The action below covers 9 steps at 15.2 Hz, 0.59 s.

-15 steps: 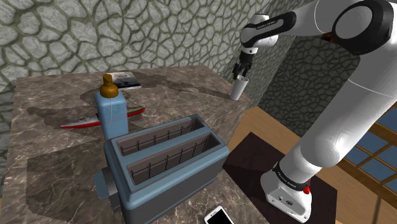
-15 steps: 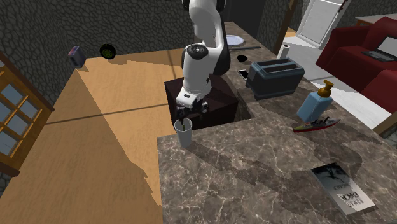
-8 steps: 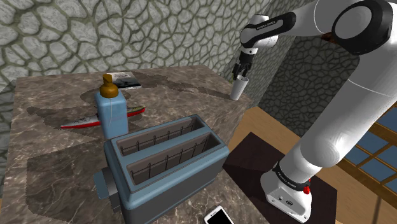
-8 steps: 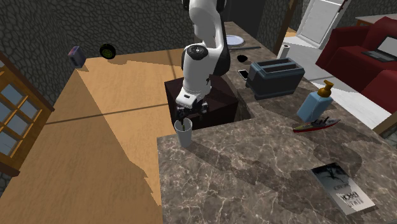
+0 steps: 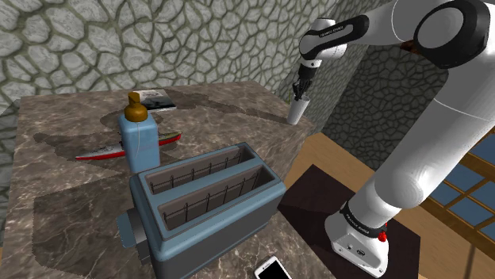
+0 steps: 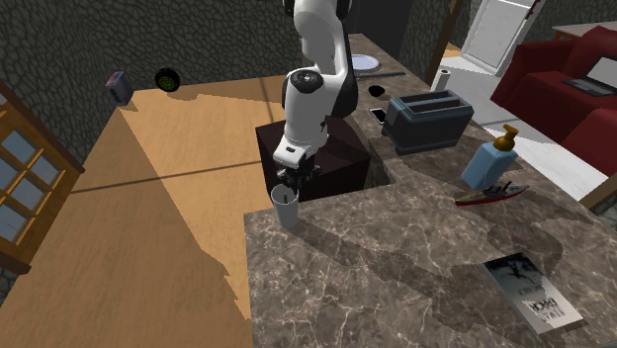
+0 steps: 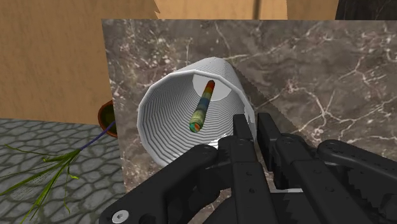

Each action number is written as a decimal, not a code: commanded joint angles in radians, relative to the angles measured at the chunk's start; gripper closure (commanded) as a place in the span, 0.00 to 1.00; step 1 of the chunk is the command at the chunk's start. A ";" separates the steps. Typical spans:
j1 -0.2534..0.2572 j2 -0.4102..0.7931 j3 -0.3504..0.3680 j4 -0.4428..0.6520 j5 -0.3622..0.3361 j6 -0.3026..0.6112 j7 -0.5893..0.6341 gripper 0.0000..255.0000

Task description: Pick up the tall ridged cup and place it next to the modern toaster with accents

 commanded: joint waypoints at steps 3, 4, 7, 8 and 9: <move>0.001 -0.005 0.000 0.007 -0.002 -0.013 0.001 1.00; 0.001 -0.011 0.000 0.015 -0.004 -0.026 0.001 1.00; 0.002 -0.025 0.001 0.040 -0.009 -0.064 0.003 1.00; 0.003 -0.029 0.001 0.049 -0.011 -0.077 0.003 1.00; 0.003 -0.034 0.001 0.058 -0.012 -0.090 0.003 1.00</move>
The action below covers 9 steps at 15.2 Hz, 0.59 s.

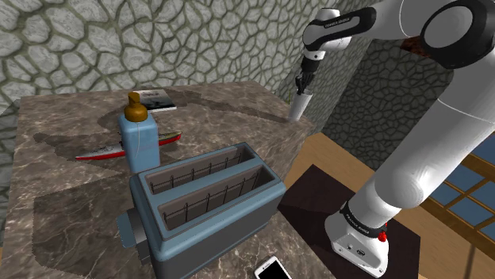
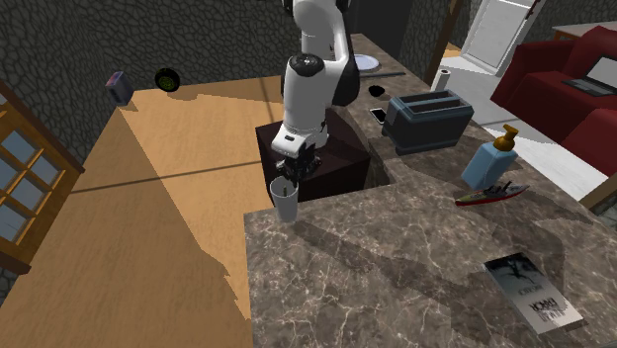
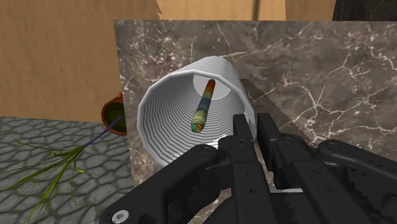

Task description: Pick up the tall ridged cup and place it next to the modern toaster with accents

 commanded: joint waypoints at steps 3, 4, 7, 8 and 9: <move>0.001 -0.014 0.001 0.036 -0.004 -0.049 0.000 1.00; 0.002 -0.017 0.001 0.046 -0.005 -0.062 0.000 1.00; 0.003 -0.026 0.002 0.077 -0.008 -0.101 0.000 1.00; 0.003 -0.028 0.002 0.088 -0.008 -0.114 -0.001 1.00; 0.003 -0.030 0.002 0.099 -0.009 -0.127 -0.001 1.00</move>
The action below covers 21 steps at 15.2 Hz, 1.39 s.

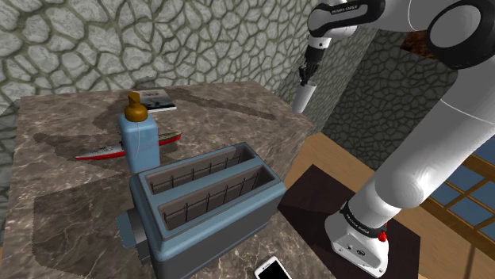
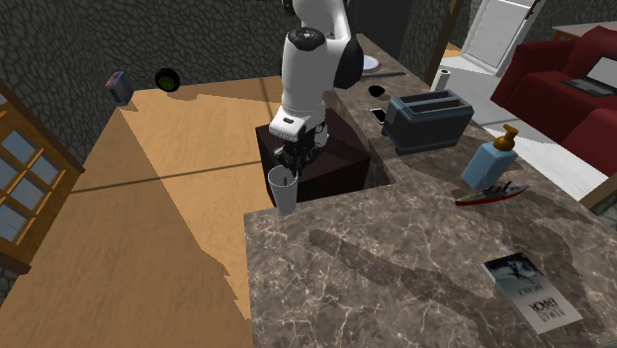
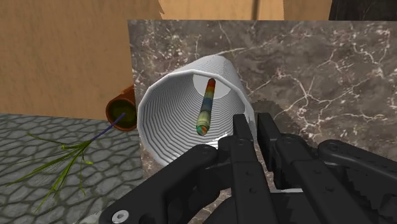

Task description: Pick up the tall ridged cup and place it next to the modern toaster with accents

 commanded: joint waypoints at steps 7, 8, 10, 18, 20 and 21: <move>0.002 -0.014 0.002 0.093 -0.003 -0.106 -0.004 1.00; 0.002 -0.014 0.002 0.106 -0.003 -0.119 -0.005 1.00; 0.002 -0.014 0.002 0.132 -0.002 -0.146 -0.007 1.00; 0.002 -0.004 0.002 0.251 0.003 -0.255 -0.018 1.00; 0.001 0.001 0.001 0.284 0.005 -0.283 -0.021 1.00; 0.001 0.004 0.001 0.301 0.007 -0.297 -0.023 1.00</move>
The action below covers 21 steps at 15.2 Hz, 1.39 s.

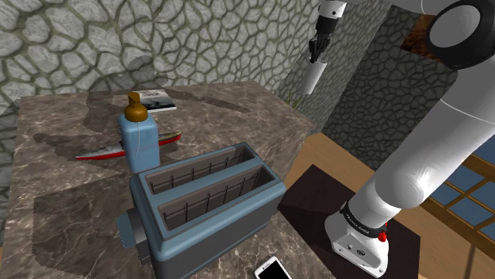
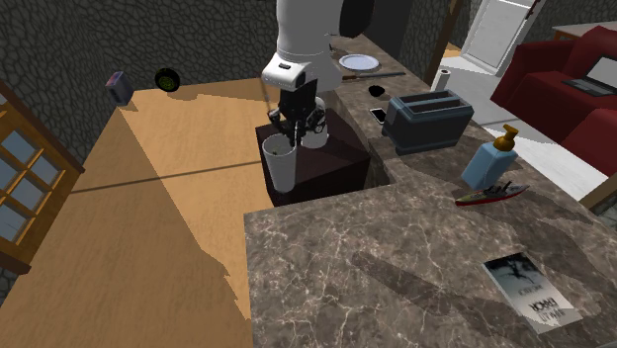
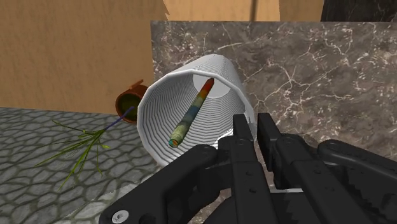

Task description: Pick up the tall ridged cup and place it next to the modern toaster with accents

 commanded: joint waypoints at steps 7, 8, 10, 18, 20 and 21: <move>-0.005 0.032 -0.004 0.150 0.013 -0.120 -0.018 1.00; -0.006 0.038 -0.005 0.171 0.015 -0.135 -0.020 1.00; -0.009 0.050 -0.007 0.214 0.021 -0.166 -0.026 1.00; 0.016 0.000 0.009 0.230 -0.001 -0.232 0.007 1.00; 0.044 -0.084 0.035 0.137 -0.033 -0.221 0.057 1.00; 0.054 -0.124 0.050 0.095 -0.046 -0.219 0.082 1.00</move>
